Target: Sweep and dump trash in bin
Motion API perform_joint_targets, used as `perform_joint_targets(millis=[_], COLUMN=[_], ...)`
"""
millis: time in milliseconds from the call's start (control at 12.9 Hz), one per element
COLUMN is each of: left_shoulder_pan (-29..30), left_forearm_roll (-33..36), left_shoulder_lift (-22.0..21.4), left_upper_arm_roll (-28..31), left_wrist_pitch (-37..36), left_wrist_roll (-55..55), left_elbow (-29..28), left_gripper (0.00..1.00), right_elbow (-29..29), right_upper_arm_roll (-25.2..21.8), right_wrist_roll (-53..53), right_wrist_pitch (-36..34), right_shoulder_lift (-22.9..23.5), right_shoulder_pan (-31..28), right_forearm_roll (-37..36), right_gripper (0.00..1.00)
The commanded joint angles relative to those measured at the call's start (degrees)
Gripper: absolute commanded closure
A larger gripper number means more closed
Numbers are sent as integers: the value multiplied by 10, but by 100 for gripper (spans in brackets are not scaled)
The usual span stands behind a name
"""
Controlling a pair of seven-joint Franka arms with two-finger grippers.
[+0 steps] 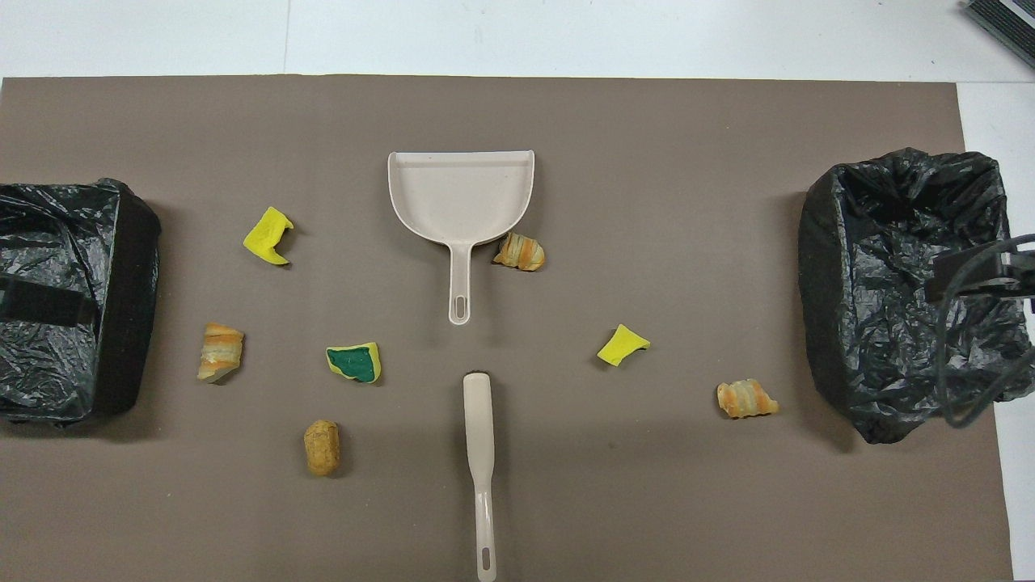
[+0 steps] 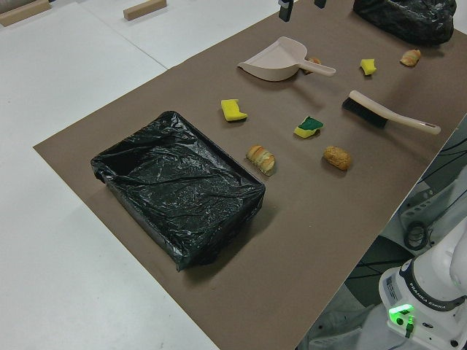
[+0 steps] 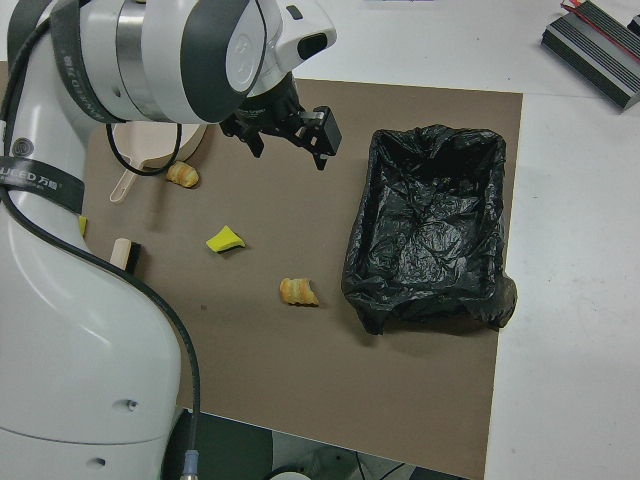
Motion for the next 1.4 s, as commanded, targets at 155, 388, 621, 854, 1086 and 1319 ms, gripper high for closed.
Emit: perform_joint_targets(millis=[155, 388, 621, 854, 1086, 1319], left_shoulder_pan=[-128, -221, -315, -396, -459, -506], left_forearm_roll=[2, 2, 1, 1, 2, 2], left_shoulder_lift=[-62, -90, -91, -83, -55, -25], left_upper_arm_roll=[3, 3, 3, 3, 3, 3], left_wrist_pitch=[58, 111, 202, 291, 385, 448], left_wrist_roll=[-129, -211, -328, -428, -488, -509], left_elbow=[-126, -218, -296, -373, -447, -490], left_gripper=[0, 0, 0, 0, 0, 0], right_elbow=[-128, -104, -52, -50, -35, 30], right_upper_arm_roll=[10, 7, 10, 11, 14, 14], right_wrist_roll=[-51, -117, -112, -77, -31, 58], right_wrist_pitch=[122, 116, 86, 95, 134, 174], right_shoulder_lift=[-50, -18, 25, 53, 104, 188], right_shoulder_pan=[3, 3, 23, 76, 135, 190], right_forearm_roll=[43, 48, 47, 59, 72, 67], right_gripper=[0, 0, 0, 0, 0, 0])
